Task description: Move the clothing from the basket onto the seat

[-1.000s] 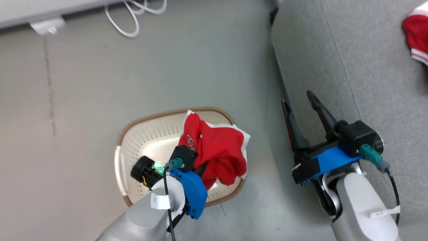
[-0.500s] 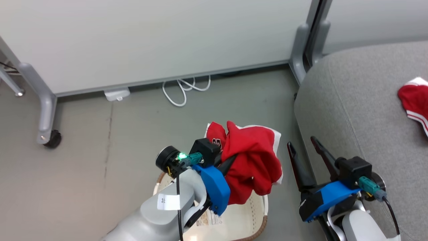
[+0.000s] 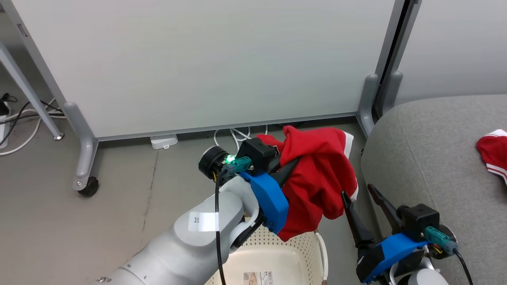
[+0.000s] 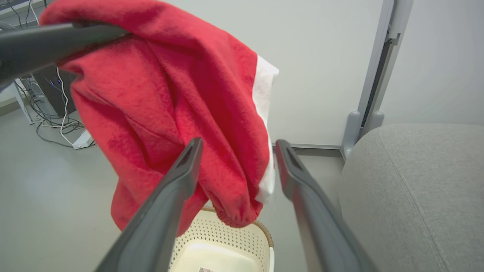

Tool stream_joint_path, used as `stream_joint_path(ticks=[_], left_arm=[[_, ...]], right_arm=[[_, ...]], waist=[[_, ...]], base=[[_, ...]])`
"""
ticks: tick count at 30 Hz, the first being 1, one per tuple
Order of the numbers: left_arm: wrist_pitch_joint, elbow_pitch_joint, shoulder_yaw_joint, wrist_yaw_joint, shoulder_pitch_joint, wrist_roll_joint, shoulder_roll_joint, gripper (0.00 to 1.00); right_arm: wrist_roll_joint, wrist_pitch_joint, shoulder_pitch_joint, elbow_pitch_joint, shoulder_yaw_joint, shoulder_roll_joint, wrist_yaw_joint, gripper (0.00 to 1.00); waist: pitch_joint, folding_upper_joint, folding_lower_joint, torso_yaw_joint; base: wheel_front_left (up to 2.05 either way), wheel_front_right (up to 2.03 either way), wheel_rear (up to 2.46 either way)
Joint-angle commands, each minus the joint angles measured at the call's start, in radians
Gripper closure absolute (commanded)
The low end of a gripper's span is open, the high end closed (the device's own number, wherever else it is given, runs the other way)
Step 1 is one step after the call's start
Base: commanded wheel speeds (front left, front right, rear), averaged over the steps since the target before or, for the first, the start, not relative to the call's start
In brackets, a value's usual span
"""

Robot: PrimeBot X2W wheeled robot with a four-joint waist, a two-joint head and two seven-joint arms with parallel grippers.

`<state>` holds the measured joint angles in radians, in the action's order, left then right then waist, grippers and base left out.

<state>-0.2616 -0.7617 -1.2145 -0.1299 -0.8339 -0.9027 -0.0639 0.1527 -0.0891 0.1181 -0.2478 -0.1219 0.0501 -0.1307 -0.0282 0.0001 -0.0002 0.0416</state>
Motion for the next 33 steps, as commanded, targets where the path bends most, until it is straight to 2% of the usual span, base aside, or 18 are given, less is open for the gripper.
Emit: stream_joint_path(ticks=[1,14,23,33], left_arm=[[-0.005,0.004,0.001,-0.001,-0.017,-0.004,0.001,1.0],[-0.005,-0.004,-0.011,-0.001,0.002,-0.005,0.006,1.0],[-0.005,-0.017,-0.019,-0.001,-0.005,-0.012,0.008,1.0],[-0.005,-0.012,-0.029,-0.001,-0.015,-0.018,0.01,1.0]], right_arm=[[0.004,0.003,-0.016,0.006,-0.003,0.001,0.0,0.0],[0.02,0.017,-0.027,0.03,-0.037,0.001,0.0,0.0],[0.066,0.056,-0.024,0.026,-0.175,0.001,0.0,0.0],[0.109,0.054,0.101,-0.099,-0.261,0.001,0.0,0.0]], waist=[[-0.004,-0.0001,0.0002,0.0],[-0.006,-0.0001,0.0002,-0.004],[0.002,-0.0001,0.0002,-0.005],[0.016,-0.0001,0.0002,-0.005]], base=[[0.0,0.0,0.0],[0.0,0.0,0.0],[0.0,0.0,0.0],[0.0,0.0,0.0]])
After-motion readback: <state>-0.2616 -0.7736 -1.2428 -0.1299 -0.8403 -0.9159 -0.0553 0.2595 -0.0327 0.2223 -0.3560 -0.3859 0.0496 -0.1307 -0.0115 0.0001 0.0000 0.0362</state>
